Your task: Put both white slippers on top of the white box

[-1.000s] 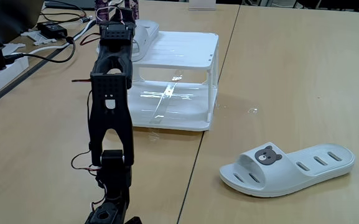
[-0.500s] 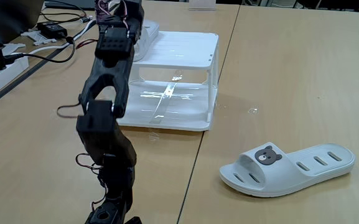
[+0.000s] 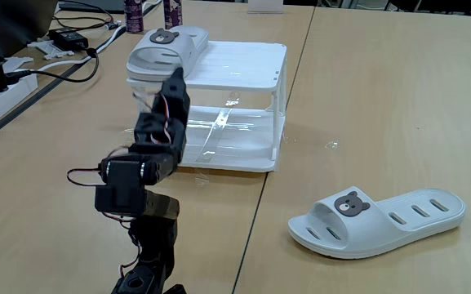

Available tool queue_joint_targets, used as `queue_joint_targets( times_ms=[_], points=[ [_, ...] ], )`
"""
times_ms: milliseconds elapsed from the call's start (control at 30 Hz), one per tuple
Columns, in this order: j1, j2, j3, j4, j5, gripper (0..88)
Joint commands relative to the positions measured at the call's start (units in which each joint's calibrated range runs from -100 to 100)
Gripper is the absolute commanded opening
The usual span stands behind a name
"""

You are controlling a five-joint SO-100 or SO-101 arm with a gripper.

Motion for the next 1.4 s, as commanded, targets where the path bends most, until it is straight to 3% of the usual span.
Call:
queue_joint_targets(
  times_ms=[0, 167, 333, 700, 767, 1067, 1200, 1367],
  points=[
    [1.12, 7.35, 5.63, -9.86, 0.42, 0.7],
    [1.37, 27.30, 10.96, -31.35, 0.42, 0.7],
    [4.58, 42.36, 11.32, -37.73, 0.42, 0.7],
    [40.76, 60.95, 9.78, -43.69, 0.42, 0.7],
    [44.21, 62.89, 9.24, -45.33, 0.42, 0.7],
    [45.53, 64.32, -0.05, -46.45, 0.42, 0.9],
    [45.45, 65.83, -2.85, -45.76, 0.42, 11.7],
    [45.61, 70.38, -9.34, -45.76, 0.42, 13.3]
  ],
)
